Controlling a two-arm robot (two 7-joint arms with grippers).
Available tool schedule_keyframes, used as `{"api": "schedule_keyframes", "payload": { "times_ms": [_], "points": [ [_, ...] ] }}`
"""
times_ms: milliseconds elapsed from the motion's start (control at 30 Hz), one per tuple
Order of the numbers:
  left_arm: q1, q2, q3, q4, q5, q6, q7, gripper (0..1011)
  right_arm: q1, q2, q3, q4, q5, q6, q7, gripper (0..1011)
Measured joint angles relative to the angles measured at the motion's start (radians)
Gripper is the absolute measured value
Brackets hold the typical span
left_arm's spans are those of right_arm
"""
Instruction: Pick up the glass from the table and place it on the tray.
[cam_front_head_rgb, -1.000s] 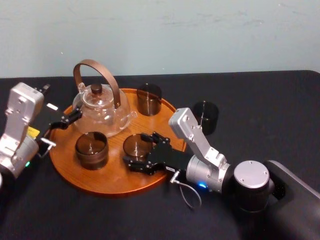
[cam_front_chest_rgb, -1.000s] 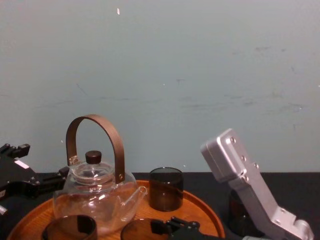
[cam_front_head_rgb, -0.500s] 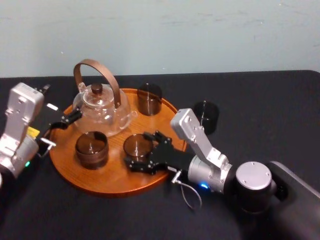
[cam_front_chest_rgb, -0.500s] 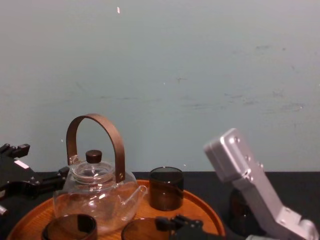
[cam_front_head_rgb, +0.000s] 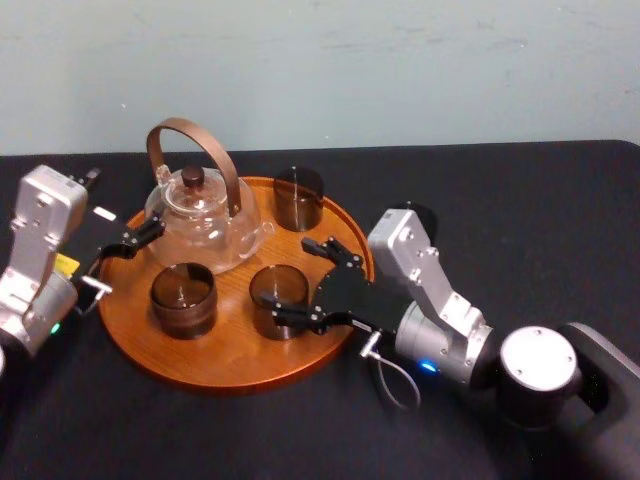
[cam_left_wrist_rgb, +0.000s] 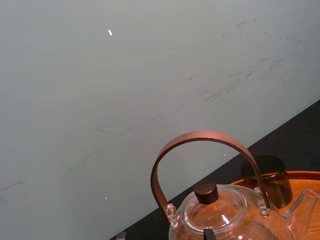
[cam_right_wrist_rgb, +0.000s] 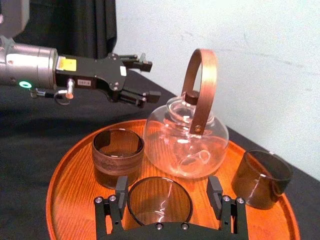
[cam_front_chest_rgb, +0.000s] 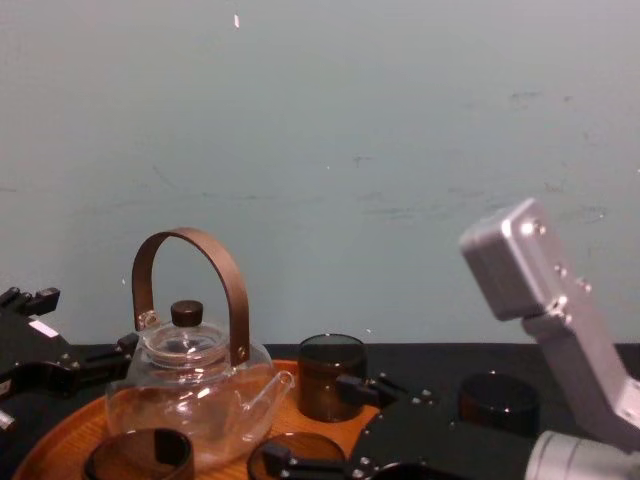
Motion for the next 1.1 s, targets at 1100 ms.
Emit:
{"api": "schedule_keyframes", "payload": {
  "times_ms": [1100],
  "points": [
    [0.000, 0.000, 0.000, 0.000, 0.000, 0.000, 0.000, 1001, -0.255, 0.156, 0.246, -0.164, 0.109, -0.039, -0.076, 1002]
  ]
}}
